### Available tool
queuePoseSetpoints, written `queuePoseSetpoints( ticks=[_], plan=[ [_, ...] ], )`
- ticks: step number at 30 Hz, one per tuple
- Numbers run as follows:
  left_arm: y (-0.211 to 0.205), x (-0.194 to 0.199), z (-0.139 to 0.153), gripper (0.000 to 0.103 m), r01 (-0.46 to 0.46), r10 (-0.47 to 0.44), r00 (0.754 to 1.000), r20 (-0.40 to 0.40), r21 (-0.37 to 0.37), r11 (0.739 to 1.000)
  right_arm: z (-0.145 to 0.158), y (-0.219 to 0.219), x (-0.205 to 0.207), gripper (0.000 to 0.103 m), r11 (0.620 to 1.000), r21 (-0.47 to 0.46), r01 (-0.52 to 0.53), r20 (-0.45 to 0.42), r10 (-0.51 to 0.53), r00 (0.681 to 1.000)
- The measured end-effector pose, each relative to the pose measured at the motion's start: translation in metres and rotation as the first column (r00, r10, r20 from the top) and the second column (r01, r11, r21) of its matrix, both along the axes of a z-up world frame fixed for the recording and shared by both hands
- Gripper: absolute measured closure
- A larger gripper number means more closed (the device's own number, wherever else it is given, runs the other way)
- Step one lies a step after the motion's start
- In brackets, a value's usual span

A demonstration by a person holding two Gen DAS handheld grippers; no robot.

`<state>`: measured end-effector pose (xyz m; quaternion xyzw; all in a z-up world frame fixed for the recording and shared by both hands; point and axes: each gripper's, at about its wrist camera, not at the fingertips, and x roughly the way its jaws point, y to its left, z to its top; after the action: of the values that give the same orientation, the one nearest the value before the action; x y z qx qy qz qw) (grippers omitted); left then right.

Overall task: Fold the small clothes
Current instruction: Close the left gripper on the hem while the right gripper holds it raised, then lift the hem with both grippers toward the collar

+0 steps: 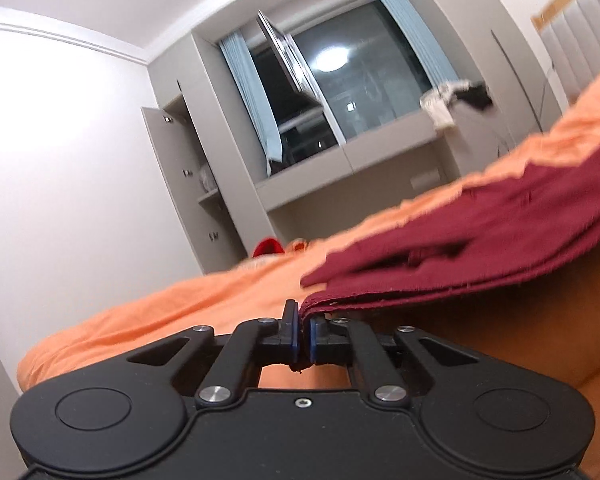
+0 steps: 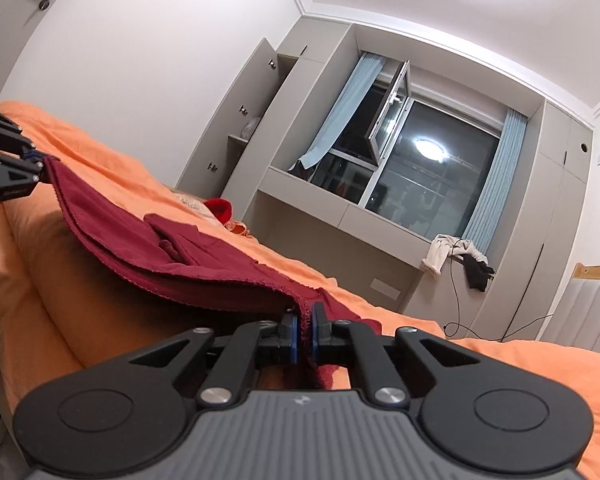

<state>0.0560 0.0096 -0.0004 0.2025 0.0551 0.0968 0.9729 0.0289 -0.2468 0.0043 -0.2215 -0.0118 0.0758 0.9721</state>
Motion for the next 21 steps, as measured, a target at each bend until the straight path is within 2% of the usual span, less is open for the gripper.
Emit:
queuePoseSetpoints(
  ticks=[5,9,14,18,21],
  plan=[
    [0.000,-0.026,0.032,0.099,0.069,-0.062,0.995,0.074,-0.103,0.992,0.017,-0.012,-0.031,0.097,0.999,-0.020,0.031,0.071,-0.029,0.997],
    [-0.002,-0.059,0.059,0.099,0.135,-0.122,0.986,0.112,-0.109,0.985,0.034,-0.023,-0.069,0.097,0.998,-0.058,0.018,0.076,-0.013,0.997],
    [0.006,-0.117,0.095,0.099,0.224,-0.208,0.971,0.117,-0.146,0.964,0.061,-0.031,-0.123,0.097,0.996,-0.093,-0.003,0.108,0.013,0.994],
    [0.003,-0.149,0.119,0.099,0.277,-0.259,0.956,0.134,-0.139,0.951,0.077,-0.034,-0.120,0.097,0.997,-0.069,-0.017,0.125,0.025,0.992],
    [-0.002,-0.143,0.133,0.099,0.305,-0.286,0.949,0.135,-0.149,0.941,0.085,-0.032,-0.090,0.096,0.995,-0.104,0.008,0.194,0.012,0.981]
  ],
)
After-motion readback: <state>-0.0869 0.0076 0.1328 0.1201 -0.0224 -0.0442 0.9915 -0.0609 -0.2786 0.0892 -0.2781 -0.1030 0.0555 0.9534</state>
